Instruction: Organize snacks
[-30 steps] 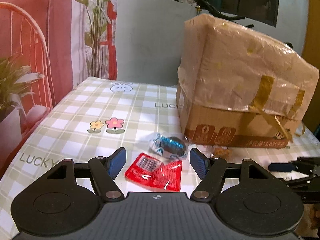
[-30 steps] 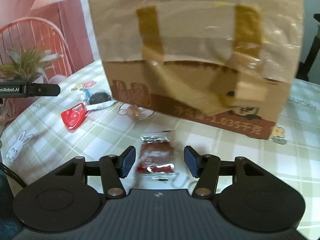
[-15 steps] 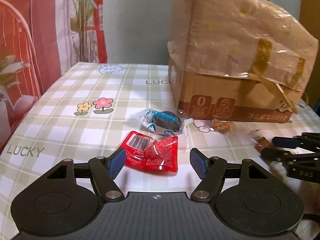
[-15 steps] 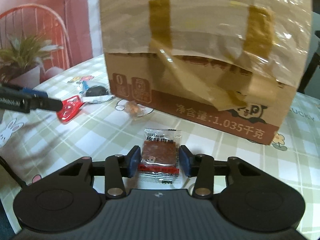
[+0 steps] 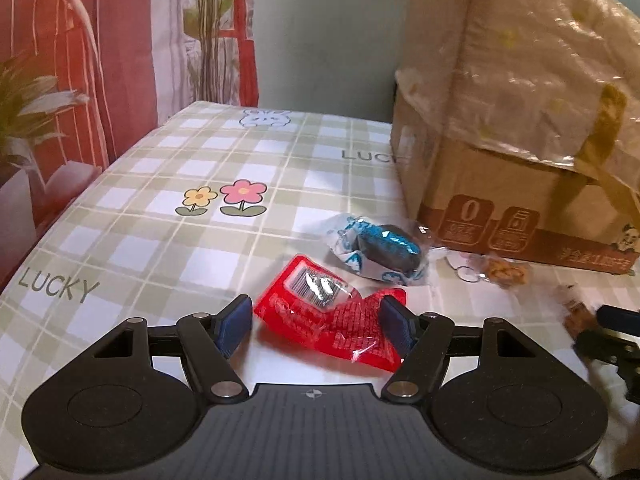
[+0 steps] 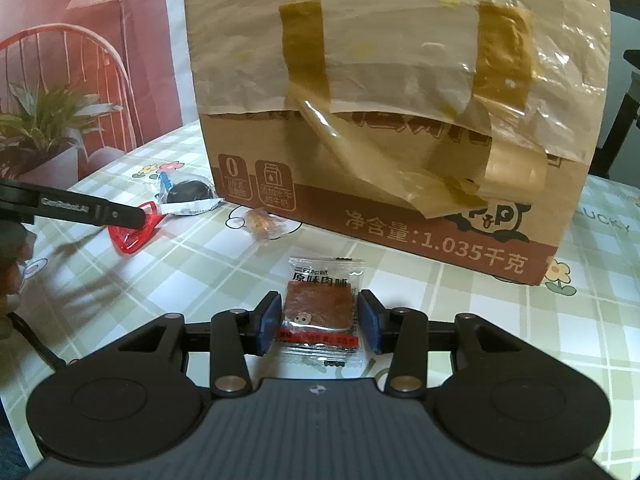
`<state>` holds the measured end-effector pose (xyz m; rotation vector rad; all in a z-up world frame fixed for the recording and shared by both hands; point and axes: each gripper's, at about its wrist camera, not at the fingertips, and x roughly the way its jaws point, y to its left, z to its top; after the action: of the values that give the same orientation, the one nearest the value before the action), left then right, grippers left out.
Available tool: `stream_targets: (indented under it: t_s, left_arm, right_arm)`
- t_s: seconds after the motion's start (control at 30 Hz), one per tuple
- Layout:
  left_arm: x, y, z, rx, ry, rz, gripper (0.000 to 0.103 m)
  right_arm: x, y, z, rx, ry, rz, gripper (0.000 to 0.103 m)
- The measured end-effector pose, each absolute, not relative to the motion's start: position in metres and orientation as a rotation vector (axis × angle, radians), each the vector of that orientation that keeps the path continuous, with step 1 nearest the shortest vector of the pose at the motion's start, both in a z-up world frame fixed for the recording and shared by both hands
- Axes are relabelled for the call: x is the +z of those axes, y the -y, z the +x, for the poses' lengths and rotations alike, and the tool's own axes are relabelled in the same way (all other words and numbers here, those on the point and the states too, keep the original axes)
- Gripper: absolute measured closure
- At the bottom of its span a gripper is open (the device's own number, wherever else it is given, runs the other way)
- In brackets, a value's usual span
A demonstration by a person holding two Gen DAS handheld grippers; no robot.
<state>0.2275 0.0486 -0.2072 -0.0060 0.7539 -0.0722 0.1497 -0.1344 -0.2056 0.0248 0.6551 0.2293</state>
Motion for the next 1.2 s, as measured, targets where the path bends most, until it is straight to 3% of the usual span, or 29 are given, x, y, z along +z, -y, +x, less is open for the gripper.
stream_targets:
  t_s: [0.3, 0.37, 0.43, 0.63, 1.0, 1.2]
  left_arm:
    - [-0.214, -0.039, 0.231, -0.071, -0.750, 0.051, 0.020]
    - [-0.213, -0.040, 0.230, -0.079, -0.744, 0.049, 0.029]
    - [-0.210, -0.040, 0.228, -0.102, -0.740, 0.042, 0.049]
    - [-0.201, -0.033, 0.214, -0.112, -0.729, 0.046, 0.066]
    - [-0.204, -0.012, 0.180, -0.217, -0.725, 0.004, 0.067]
    - [-0.200, -0.005, 0.168, -0.225, -0.685, -0.005, 0.075]
  right_arm:
    - [-0.206, 0.135, 0.150, 0.232, -0.656, 0.033, 0.058]
    - [-0.205, 0.136, 0.150, 0.232, -0.655, 0.036, 0.058]
    - [-0.206, 0.135, 0.150, 0.232, -0.655, 0.038, 0.058]
    - [-0.206, 0.136, 0.150, 0.232, -0.655, 0.039, 0.058]
    - [-0.205, 0.135, 0.150, 0.232, -0.655, 0.046, 0.058]
    - [-0.205, 0.136, 0.149, 0.234, -0.654, 0.057, 0.058]
